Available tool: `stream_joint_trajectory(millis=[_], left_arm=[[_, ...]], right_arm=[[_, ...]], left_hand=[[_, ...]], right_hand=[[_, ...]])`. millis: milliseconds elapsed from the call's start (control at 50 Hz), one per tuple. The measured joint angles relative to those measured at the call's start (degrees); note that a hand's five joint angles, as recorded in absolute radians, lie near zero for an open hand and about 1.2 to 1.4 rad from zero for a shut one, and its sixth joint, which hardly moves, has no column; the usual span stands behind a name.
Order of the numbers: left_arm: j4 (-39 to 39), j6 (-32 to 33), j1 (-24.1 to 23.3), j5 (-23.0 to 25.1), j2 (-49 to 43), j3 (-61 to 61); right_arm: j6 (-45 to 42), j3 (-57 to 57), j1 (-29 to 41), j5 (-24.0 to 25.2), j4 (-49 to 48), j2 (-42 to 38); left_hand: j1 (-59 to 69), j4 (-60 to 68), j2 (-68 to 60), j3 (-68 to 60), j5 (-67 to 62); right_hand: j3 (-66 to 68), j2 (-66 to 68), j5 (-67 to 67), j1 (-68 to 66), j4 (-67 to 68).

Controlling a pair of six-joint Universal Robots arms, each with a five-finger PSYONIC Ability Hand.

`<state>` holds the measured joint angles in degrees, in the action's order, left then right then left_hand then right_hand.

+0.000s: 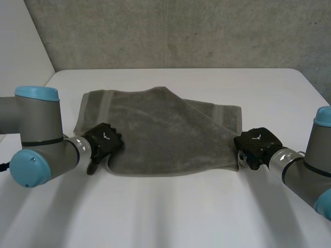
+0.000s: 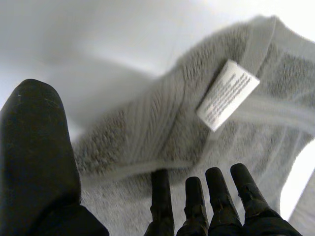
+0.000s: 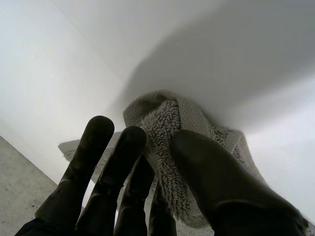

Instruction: Fold the towel.

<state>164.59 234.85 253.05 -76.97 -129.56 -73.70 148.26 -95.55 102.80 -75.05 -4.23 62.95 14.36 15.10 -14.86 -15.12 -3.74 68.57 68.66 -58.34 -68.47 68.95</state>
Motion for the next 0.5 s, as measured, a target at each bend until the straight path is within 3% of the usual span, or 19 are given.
stream_joint_trajectory(millis=[200,500], left_arm=[[-1.74,0.92,1.68,-3.9,4.6,-2.65],[-0.43,0.6,6.03,-4.53,14.54,-13.32]], right_arm=[[0.01,-0.21,0.1,-0.02,0.04,0.21],[0.01,-0.56,1.31,-0.02,-0.04,0.46]], left_hand=[[0.07,0.0,0.0,0.0,-0.11],[0.08,0.0,0.0,0.0,-0.12]], right_hand=[[0.0,0.0,0.0,0.0,0.0],[-0.23,-0.27,0.06,0.01,-0.06]])
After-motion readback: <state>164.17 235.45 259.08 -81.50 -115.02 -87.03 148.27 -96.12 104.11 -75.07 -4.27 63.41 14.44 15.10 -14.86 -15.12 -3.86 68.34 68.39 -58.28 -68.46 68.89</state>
